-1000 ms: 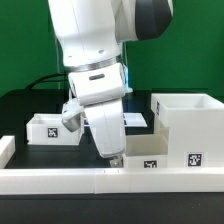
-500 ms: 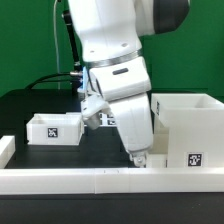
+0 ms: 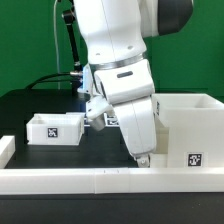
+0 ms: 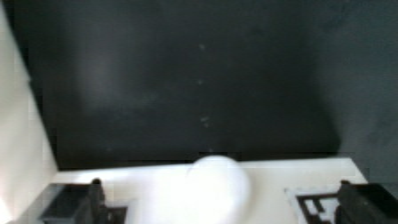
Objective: Assemble drawer
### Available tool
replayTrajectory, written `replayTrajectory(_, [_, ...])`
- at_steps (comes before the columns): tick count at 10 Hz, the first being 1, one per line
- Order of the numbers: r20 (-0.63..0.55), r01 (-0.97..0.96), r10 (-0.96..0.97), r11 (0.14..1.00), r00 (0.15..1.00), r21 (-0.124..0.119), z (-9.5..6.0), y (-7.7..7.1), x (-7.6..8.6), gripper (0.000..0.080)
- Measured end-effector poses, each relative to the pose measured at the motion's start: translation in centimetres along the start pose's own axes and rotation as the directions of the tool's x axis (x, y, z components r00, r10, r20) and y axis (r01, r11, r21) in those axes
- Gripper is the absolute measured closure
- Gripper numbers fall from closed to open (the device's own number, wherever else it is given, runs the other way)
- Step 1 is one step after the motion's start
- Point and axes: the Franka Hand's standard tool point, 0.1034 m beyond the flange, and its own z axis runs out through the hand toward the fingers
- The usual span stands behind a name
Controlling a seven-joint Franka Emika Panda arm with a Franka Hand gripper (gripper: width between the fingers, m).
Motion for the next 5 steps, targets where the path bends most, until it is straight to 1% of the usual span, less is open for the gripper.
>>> replayTrajectory(2, [0.004, -0.009, 0.009, 1.0, 1.0, 0.004, -0.06, 0.25, 0.89, 0.0151])
replayTrajectory(3, [0.014, -0.023, 0.023, 1.0, 1.0, 0.008, -0.07, 0.24, 0.93, 0.0151])
replayTrajectory(5, [0.026, -0.02, 0.02, 1.0, 0.999, 0.008, -0.14, 0.27, 0.69, 0.0151])
